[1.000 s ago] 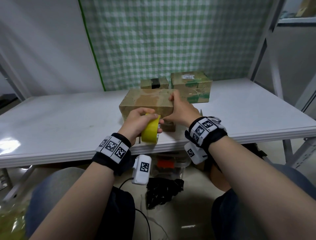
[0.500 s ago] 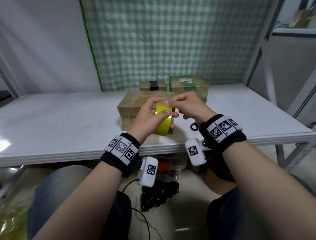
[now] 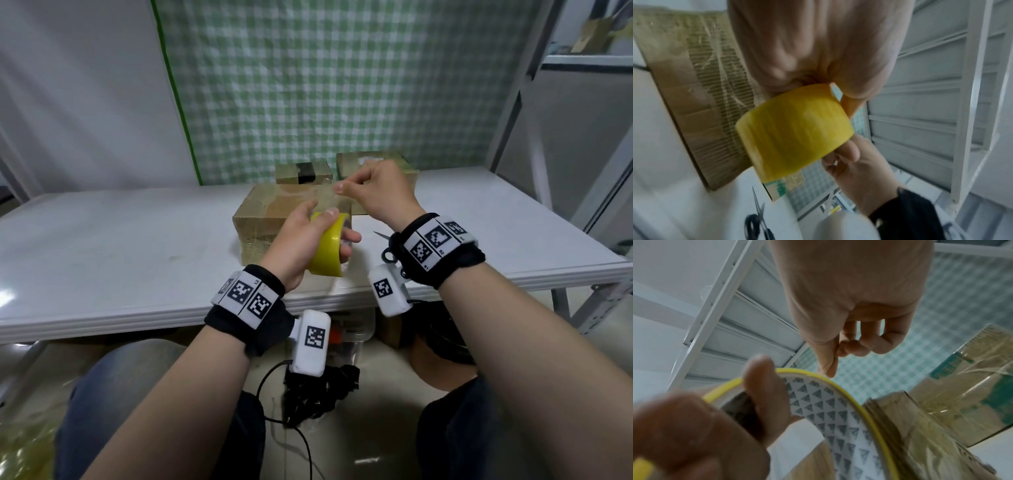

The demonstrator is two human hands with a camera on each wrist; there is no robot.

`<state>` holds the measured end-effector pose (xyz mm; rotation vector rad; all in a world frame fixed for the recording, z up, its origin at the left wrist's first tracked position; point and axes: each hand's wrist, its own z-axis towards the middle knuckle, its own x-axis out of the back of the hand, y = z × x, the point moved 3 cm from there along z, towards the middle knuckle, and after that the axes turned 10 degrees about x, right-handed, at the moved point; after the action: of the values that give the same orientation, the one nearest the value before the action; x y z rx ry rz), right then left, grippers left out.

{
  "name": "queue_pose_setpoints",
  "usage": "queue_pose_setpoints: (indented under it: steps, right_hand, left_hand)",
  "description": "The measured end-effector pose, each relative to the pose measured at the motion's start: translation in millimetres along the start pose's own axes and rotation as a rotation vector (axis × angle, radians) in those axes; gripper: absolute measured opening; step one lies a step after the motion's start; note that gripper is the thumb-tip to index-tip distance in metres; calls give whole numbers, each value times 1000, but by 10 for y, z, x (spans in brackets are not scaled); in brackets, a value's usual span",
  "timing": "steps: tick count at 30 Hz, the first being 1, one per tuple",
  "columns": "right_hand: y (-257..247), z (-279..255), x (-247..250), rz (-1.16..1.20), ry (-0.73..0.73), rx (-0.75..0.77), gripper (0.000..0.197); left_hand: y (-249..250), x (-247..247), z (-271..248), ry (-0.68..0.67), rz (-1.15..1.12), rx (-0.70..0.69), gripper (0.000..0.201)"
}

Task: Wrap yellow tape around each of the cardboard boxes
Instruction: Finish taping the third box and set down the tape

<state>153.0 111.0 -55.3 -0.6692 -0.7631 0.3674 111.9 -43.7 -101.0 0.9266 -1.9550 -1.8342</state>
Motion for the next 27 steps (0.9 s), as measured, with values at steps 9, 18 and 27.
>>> queue_pose_setpoints:
  steps: [9,18,27]
  right_hand:
    - [23,223,50,17,26,-29,16]
    - [108,469,122,71,67,-238,23]
    - [254,854,60,-4,0,-291,29]
  left_hand:
    - [46,44,-54,-18,100,46,44]
    - [11,84,-82,-37,124,77,62]
    - [18,117,-45,-42,101,95,73]
